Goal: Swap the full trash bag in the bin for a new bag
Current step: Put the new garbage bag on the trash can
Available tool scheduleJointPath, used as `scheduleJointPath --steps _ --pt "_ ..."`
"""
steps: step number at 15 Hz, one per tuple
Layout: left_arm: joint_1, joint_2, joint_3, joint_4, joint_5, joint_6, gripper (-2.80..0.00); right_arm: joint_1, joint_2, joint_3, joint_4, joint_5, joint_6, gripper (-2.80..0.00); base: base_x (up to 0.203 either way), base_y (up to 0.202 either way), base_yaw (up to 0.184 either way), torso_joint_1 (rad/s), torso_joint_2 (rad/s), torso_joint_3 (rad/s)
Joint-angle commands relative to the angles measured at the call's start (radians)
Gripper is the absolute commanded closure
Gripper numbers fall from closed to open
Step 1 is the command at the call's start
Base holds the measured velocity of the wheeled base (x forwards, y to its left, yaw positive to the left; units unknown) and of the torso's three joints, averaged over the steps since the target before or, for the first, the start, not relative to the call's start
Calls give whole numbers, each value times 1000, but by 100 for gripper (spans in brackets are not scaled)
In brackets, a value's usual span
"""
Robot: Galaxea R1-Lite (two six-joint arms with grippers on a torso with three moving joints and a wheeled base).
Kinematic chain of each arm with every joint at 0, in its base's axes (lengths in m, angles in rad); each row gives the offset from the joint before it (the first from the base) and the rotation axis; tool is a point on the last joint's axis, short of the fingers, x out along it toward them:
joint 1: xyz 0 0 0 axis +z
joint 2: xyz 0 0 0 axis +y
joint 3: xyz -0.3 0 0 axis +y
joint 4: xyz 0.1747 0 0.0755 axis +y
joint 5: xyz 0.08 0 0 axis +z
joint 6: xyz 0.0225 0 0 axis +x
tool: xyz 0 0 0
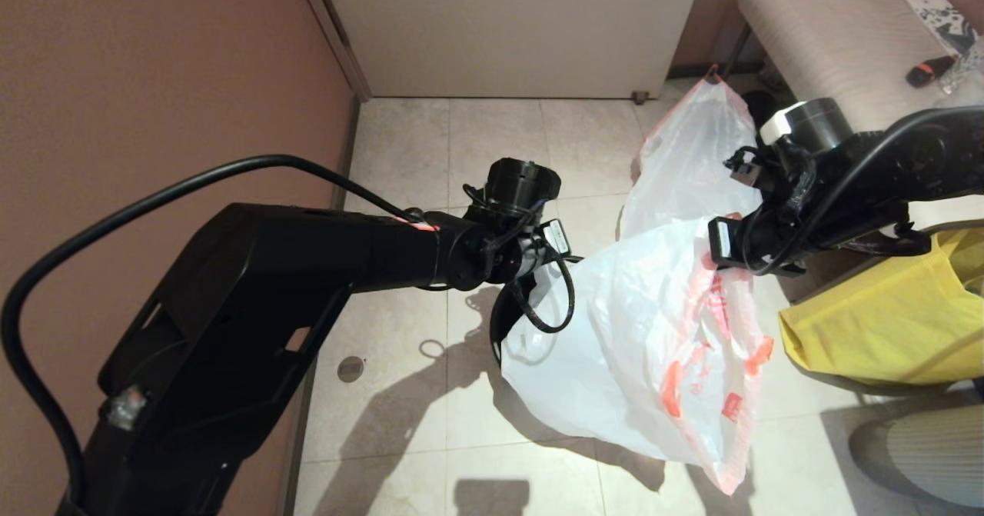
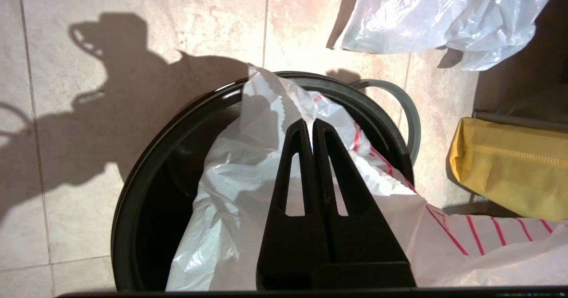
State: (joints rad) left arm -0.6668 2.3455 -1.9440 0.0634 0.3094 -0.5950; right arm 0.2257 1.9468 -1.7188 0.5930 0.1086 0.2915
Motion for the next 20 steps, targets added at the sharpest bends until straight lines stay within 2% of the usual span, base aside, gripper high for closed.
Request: scheduleJointPath --steps 1,3,6,7,11,18,20 --pt "-6 18 -1 -1 1 -3 0 1 0 1 2 2 2 0 0 0 0 0 0 0" --pt "-3 71 -2 -27 0 -1 0 1 7 -1 1 2 2 0 0 0 0 0 0 0" --pt "24 109 -4 -203 -7 50 0 0 15 -1 -1 5 2 0 0 0 0 0 0 0" --pt "31 107 -5 -231 -11 55 0 -3 15 -1 -1 6 2 0 0 0 0 0 0 0" --pt "45 117 -5 -256 -36 57 0 -3 21 1 -1 6 0 0 0 0 0 0 0 0" --pt "45 194 -4 -256 -34 81 0 0 18 -1 -1 5 -6 0 0 0 0 0 0 0" --pt "36 214 -4 -245 -36 110 0 -5 20 1 -1 5 -9 0 0 0 0 0 0 0"
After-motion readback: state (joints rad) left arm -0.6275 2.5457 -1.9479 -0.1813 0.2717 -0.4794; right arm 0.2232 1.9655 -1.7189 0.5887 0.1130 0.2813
